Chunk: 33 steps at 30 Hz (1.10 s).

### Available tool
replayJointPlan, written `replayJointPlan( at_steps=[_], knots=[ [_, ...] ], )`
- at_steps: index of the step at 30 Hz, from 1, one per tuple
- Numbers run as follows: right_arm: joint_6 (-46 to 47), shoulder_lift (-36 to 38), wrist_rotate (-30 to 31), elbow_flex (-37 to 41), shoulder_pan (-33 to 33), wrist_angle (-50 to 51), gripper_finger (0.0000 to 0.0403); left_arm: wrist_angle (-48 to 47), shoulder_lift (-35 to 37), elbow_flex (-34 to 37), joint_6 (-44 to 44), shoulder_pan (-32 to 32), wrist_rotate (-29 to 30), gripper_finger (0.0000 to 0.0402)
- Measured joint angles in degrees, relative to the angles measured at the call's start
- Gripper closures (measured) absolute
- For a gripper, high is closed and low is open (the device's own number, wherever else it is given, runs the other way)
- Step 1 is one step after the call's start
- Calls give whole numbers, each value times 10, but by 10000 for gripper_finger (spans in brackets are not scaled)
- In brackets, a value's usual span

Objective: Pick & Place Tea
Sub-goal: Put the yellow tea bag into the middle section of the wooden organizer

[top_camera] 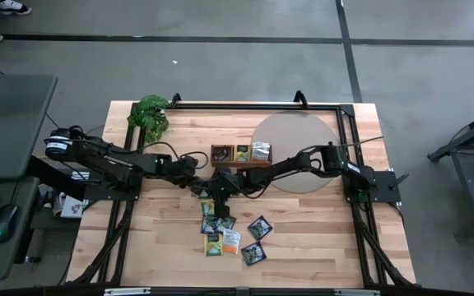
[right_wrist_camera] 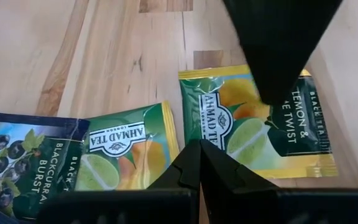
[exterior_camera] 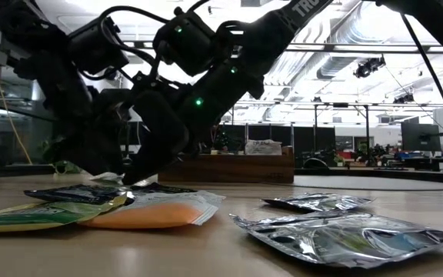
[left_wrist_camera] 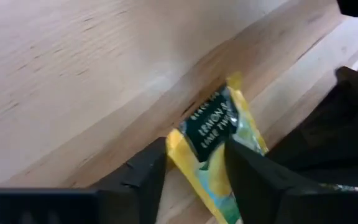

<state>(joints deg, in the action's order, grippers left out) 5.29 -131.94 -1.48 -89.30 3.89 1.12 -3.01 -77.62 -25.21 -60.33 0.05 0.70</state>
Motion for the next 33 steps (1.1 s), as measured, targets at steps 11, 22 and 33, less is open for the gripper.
replayJointPlan(
  at_steps=[11,22,33],
  knots=[
    [-3,0,0,0,0,-1,403,-5,2,1,20,-1,11,392],
    [1,22,-5,0,2,27,402,-4,3,1,67,-1,26,401],
    [-2,98,7,0,12,128,402,-16,76,2,144,-1,76,401]
  ],
)
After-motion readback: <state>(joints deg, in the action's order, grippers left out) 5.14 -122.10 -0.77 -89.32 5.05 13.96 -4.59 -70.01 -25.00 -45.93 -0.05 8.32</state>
